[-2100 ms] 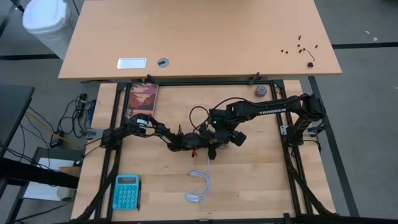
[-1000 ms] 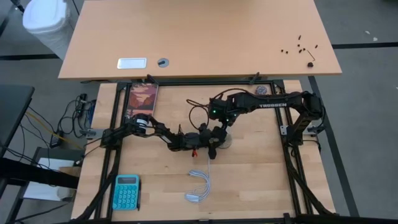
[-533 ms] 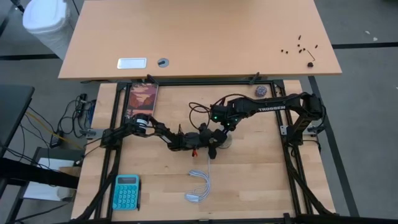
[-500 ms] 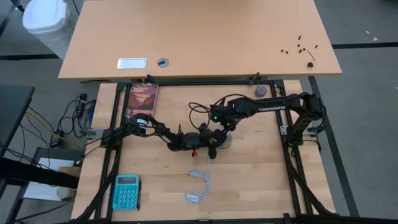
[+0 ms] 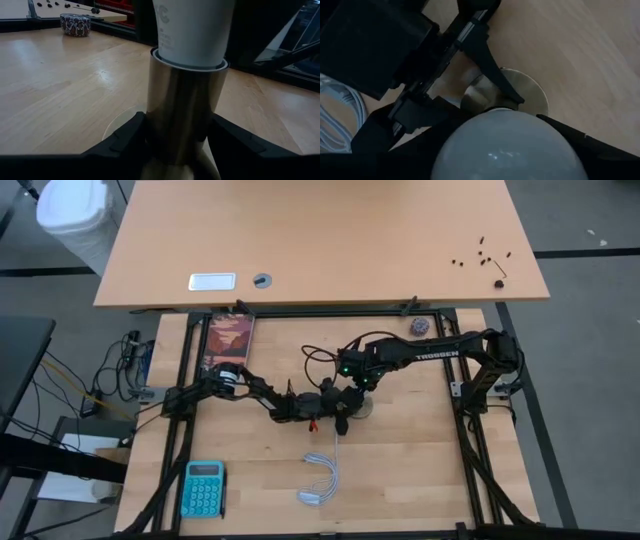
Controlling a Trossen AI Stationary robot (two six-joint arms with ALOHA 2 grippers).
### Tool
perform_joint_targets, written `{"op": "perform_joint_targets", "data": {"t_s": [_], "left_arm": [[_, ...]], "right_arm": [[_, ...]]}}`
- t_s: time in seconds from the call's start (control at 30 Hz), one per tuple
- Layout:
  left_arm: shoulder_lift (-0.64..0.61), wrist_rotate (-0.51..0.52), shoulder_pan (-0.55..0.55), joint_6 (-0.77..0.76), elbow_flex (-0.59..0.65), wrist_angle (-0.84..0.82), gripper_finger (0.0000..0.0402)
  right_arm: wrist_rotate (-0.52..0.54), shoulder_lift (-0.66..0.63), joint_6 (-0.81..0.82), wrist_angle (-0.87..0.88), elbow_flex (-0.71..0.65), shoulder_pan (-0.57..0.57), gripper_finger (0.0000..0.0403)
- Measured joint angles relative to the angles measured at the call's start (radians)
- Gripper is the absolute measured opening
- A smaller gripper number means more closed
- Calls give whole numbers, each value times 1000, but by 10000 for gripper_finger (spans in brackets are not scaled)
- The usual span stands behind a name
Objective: Screw lightbulb
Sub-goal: Remove the lightbulb on the desk lamp
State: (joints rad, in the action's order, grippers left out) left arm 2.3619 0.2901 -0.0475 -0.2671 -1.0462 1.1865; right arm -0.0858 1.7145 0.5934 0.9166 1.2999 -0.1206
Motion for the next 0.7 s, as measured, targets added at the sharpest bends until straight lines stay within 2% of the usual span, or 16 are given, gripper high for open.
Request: {"op": "perform_joint_targets", "data": {"t_s": [0.13,0.27,0.43,0.7], "left_arm": [[0,0,0,0,0,0,198],[0,0,0,0,0,0,198],[0,0,0,0,0,0,198],[0,1,0,0,1,2,198]], "right_arm": [[-16,0,-51,2,0,-7,247],[-59,1,-152,9,0,-25,257],[-92,2,-382,19,0,-31,281],[-96,2,-718,2,0,-24,257]]}}
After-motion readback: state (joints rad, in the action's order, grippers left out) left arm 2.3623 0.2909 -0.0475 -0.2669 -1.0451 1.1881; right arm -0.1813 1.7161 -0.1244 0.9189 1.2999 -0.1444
